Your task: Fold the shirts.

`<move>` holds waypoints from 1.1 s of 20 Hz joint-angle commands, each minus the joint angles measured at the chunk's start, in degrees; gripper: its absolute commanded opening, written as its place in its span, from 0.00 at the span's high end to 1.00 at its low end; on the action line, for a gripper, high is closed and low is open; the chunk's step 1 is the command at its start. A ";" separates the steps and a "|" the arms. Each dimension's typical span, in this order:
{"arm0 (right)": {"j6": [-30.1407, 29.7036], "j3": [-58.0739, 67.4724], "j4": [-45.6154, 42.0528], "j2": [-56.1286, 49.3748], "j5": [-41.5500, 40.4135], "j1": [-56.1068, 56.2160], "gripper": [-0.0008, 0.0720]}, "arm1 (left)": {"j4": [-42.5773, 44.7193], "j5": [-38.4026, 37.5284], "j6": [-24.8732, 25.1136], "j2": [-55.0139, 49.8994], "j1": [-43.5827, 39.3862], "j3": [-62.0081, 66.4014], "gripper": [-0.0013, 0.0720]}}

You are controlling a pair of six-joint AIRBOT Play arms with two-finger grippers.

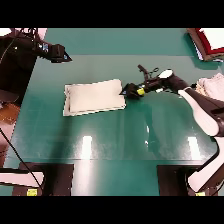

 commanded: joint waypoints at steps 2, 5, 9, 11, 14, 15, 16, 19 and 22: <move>0.17 9.55 7.58 -8.44 -2.23 6.34 0.08 | -0.04 -0.37 0.28 0.04 -0.39 0.00 0.94; -0.11 14.45 8.44 -11.13 -1.97 8.61 0.78 | -0.02 -0.90 0.24 0.04 -0.42 0.00 0.94; -2.43 17.97 8.28 -9.29 0.59 6.84 0.97 | -0.02 -4.07 0.07 0.04 -0.42 0.00 0.94; -1.70 17.00 6.82 -4.24 2.45 2.45 0.97 | -0.07 -5.53 -0.83 0.04 -0.42 0.00 0.94; 2.23 14.05 -3.06 6.54 6.25 -6.45 0.97 | -0.17 -5.92 -0.83 0.04 -1.27 0.00 0.94; 2.38 13.53 -6.78 9.86 8.46 -9.75 0.97 | -0.13 -5.53 -0.79 0.04 -2.19 0.02 0.94; 3.74 13.25 -10.36 13.05 10.99 -13.46 0.97 | 0.07 -4.42 -0.74 0.04 -3.56 0.00 0.94; 5.38 13.31 -16.55 19.45 14.95 -24.68 0.97 | 0.13 1.09 -0.74 0.04 -8.39 0.00 0.94; 5.35 13.31 -17.09 23.21 12.50 -35.56 0.97 | 0.13 5.95 -0.74 0.04 -12.79 0.00 0.94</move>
